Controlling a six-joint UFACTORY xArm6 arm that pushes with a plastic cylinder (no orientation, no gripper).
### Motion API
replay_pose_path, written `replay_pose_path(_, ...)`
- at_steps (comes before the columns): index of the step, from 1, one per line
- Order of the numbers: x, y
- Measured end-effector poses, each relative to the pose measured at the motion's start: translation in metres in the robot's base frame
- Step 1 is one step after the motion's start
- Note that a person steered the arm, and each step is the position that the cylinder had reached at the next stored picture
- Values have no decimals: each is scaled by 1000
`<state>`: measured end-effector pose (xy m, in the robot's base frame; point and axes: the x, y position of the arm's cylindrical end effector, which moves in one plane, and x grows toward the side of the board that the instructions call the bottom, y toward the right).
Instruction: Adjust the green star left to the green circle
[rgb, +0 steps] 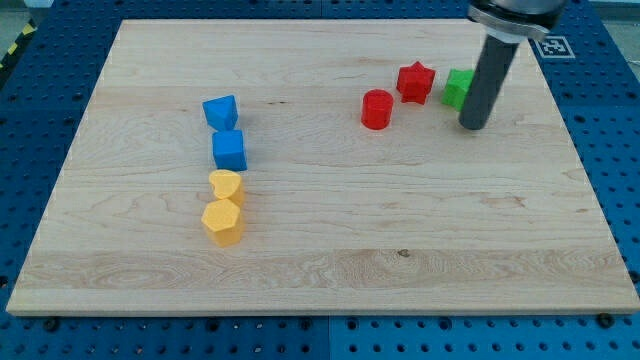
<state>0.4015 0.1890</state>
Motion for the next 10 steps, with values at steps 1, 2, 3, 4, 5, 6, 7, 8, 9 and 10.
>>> replay_pose_path(1,0,2)
replay_pose_path(2,-6,29)
replay_pose_path(3,-13,31)
replay_pose_path(4,-13,17)
replay_pose_path(5,-13,-16)
replay_pose_path(6,-13,-9)
replay_pose_path(7,-13,12)
replay_pose_path(8,-13,12)
replay_pose_path(9,-19,11)
replay_pose_path(10,-20,10)
